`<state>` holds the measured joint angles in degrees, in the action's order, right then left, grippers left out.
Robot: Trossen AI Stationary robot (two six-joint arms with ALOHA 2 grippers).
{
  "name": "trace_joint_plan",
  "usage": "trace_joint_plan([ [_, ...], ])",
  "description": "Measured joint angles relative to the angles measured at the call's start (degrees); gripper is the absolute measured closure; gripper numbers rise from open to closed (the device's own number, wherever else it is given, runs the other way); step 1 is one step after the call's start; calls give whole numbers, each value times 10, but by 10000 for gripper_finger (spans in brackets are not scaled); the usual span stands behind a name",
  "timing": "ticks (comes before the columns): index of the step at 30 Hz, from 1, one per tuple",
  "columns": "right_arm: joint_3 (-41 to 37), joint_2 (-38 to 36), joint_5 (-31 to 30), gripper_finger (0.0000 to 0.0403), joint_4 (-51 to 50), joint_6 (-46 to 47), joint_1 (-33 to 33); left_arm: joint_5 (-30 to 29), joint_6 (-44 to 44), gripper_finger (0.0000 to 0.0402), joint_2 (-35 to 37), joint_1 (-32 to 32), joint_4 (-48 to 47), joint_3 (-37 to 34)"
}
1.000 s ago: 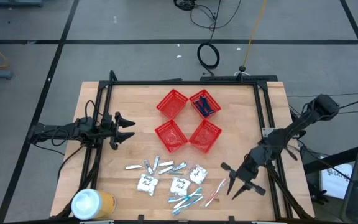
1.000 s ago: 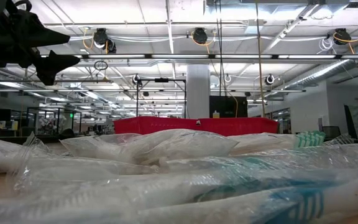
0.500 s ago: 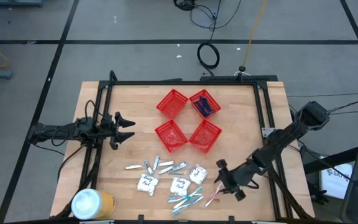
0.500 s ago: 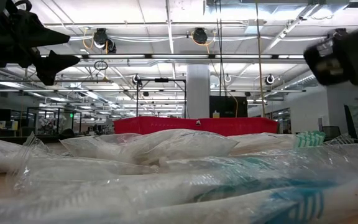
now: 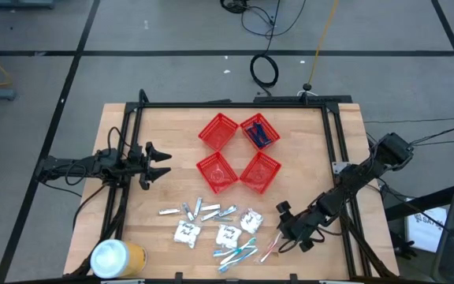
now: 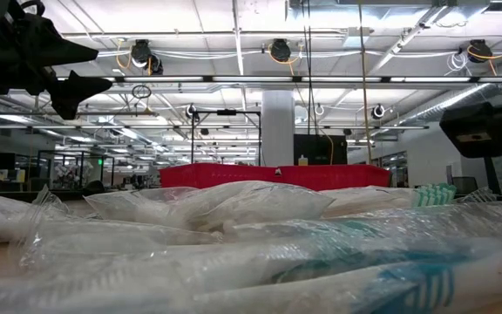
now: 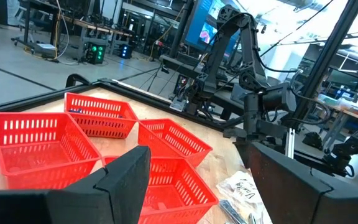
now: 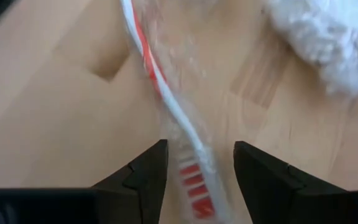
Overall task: Pick & Place Travel size toiletries
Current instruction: Put the orange toothbrush into the bottom right red bin
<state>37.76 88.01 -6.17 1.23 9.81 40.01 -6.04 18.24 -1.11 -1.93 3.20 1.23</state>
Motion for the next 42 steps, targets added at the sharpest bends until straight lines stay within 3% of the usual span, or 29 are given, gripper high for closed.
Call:
trace_joint_plan([
  [9,-5,0,-15,259,-28,15,0,0,0,131,0,0,0,0],
  [19,-6,-1,-13,354,-25,-21,0,0,0,131,0,0,0,0],
  [26,-7,-8,-11,346,-29,-16,1,0,0,131,0,0,0,0],
  [36,-8,-140,-35,348,-36,-52,-8,0,0,131,0,0,0,0],
  [42,-7,-223,-98,347,-66,-184,-42,0,0,131,0,0,0,0],
])
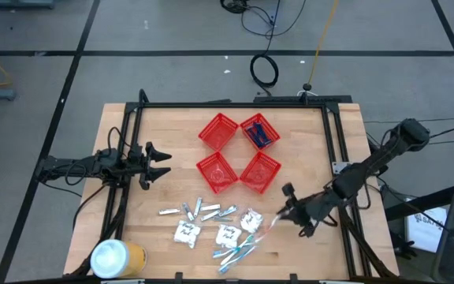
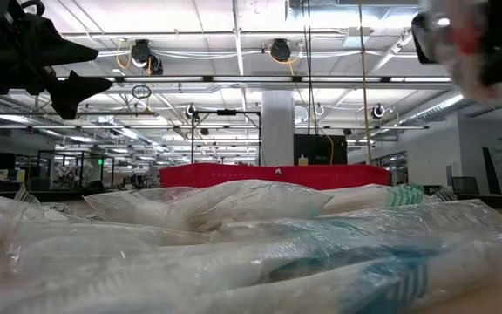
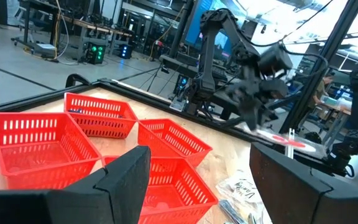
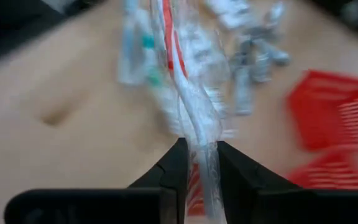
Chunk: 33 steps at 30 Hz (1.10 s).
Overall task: Pick & Place Travel size toiletries
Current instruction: Put the orange toothbrush into the bottom right red bin
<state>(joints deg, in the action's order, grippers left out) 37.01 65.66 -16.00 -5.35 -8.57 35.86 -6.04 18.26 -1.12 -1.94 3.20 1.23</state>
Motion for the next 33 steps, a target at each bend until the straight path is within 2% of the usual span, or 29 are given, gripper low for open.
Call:
trace_joint_plan([
  [6,0,-42,-81,347,-14,-167,-76,0,0,131,0,0,0,0],
  [14,0,-41,-80,347,-35,-279,-211,0,0,131,0,0,0,0],
  [23,0,-32,-58,346,-105,-264,-323,0,0,131,0,0,0,0],
  [28,0,-32,-17,346,-104,-259,-348,0,0,131,0,0,0,0],
  [33,0,-32,-13,346,-105,-237,-356,0,0,131,0,0,0,0],
])
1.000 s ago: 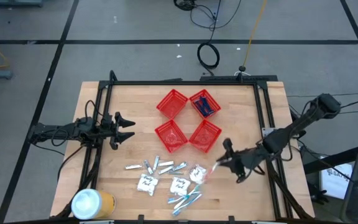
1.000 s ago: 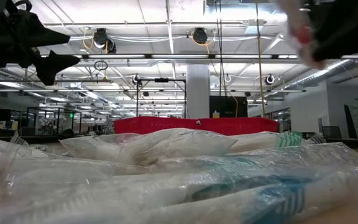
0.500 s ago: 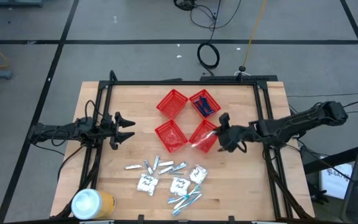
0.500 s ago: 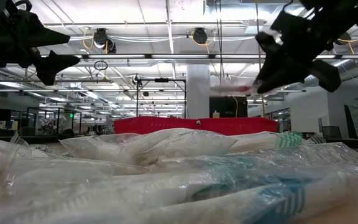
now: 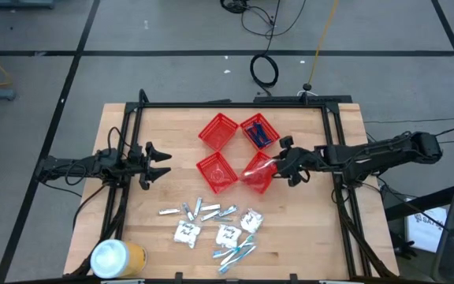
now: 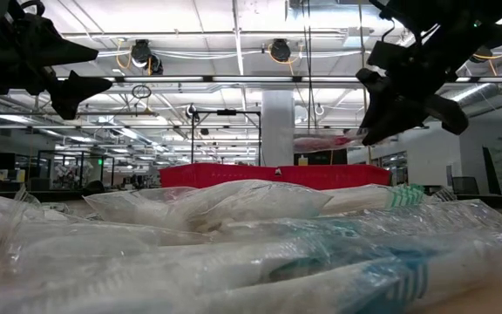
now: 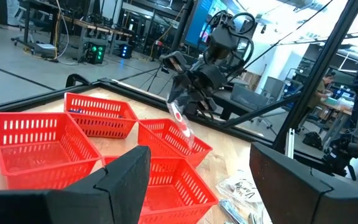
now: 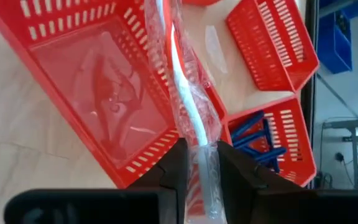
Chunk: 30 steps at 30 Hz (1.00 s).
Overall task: Pick & Place Travel size toiletries
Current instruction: Put the orange toothbrush into the bottom right red bin
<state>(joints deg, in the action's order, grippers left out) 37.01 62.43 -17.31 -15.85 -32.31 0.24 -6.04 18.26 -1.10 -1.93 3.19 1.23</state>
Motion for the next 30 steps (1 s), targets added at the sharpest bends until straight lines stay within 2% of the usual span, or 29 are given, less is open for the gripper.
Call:
trace_joint_plan([
  [5,0,0,57,346,-3,5,1,0,0,131,0,0,0,0],
  [12,0,0,54,316,-4,61,-3,0,0,131,0,0,0,0],
  [20,0,0,54,276,-4,76,-3,0,0,131,0,0,0,0],
  [30,0,0,54,275,-29,76,-3,0,0,131,0,0,0,0],
])
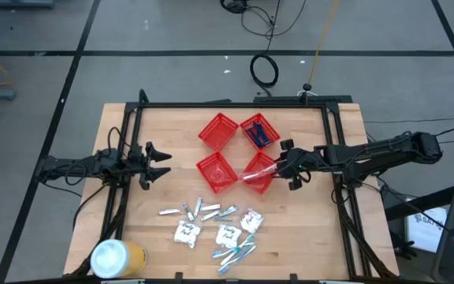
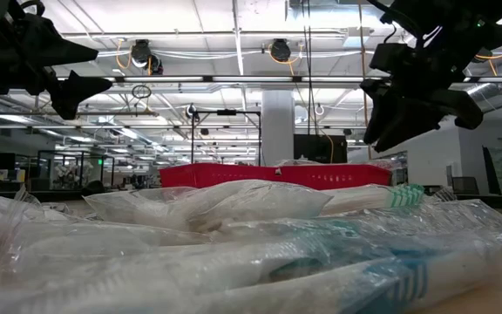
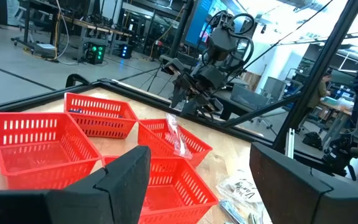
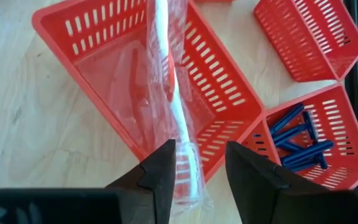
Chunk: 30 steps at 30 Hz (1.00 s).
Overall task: Pick & Place Travel size toiletries
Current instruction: Put the orange toothbrush into the bottom right red bin
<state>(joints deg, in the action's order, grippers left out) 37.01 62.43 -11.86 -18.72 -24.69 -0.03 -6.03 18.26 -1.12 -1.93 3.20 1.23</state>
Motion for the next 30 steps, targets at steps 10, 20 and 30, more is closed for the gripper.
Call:
trace_joint_plan([
  [10,-6,0,33,278,62,26,0,0,0,131,0,0,0,0],
  [20,-112,27,54,286,230,60,0,0,0,131,0,0,0,0],
  [30,-125,33,30,307,268,51,5,0,0,131,0,0,0,0],
])
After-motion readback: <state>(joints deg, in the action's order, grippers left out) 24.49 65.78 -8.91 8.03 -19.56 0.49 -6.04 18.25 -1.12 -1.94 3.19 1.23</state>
